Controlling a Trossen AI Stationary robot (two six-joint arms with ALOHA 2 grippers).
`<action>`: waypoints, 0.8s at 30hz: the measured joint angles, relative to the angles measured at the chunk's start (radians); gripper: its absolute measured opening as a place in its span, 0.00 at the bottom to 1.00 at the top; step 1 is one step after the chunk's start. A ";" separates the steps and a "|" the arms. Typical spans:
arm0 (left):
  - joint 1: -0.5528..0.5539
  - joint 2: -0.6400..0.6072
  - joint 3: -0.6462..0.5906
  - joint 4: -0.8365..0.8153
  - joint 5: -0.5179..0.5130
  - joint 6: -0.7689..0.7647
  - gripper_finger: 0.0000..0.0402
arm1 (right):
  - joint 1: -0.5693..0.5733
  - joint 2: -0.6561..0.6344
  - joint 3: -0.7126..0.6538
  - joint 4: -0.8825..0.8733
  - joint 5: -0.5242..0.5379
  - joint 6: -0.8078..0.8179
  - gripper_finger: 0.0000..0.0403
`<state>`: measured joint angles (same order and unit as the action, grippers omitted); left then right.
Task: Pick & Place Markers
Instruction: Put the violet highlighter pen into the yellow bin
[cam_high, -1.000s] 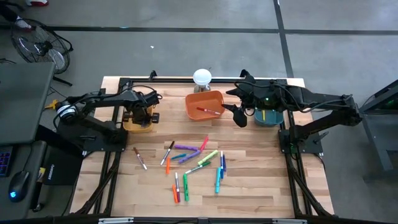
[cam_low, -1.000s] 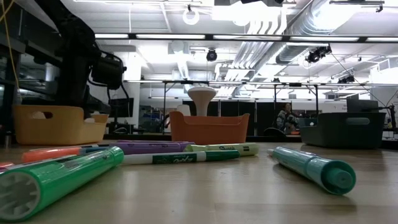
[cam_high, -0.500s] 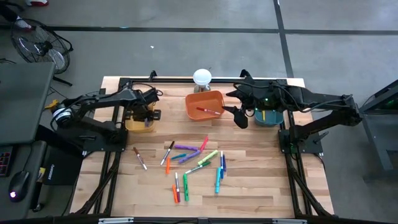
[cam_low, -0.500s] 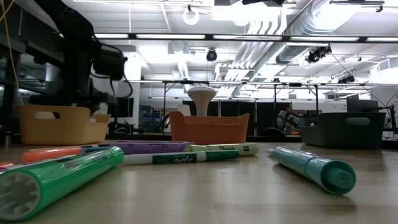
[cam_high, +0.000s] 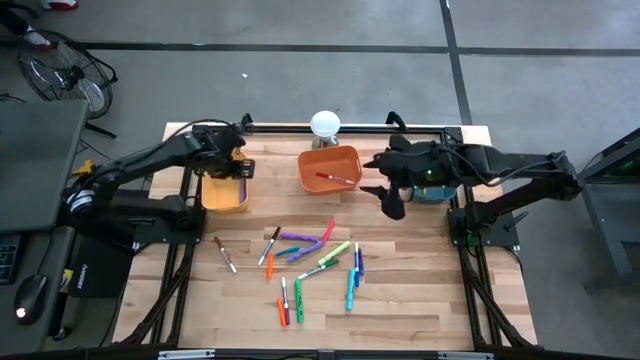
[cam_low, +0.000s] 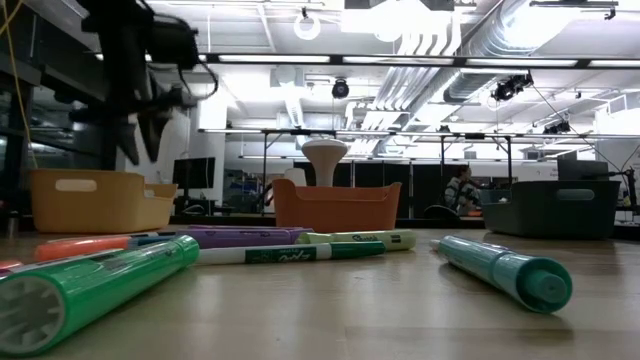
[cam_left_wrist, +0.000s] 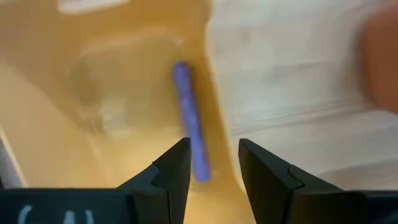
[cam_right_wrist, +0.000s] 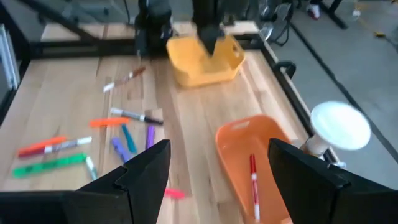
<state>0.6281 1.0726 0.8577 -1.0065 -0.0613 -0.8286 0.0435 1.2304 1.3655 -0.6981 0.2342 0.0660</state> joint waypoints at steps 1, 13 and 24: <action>0.000 -0.015 0.015 0.001 0.000 0.008 0.33 | 0.008 0.002 0.000 -0.018 0.001 0.002 0.64; 0.000 -0.195 0.134 0.012 0.055 0.061 0.33 | 0.099 0.037 -0.099 -0.021 -0.003 0.133 0.64; -0.078 -0.336 0.140 0.030 0.106 0.127 0.33 | 0.146 0.266 -0.159 0.316 -0.002 0.079 0.64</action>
<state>0.5503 0.7364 0.9977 -0.9769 0.0449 -0.7018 0.1897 1.4968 1.2060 -0.3825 0.2321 0.1452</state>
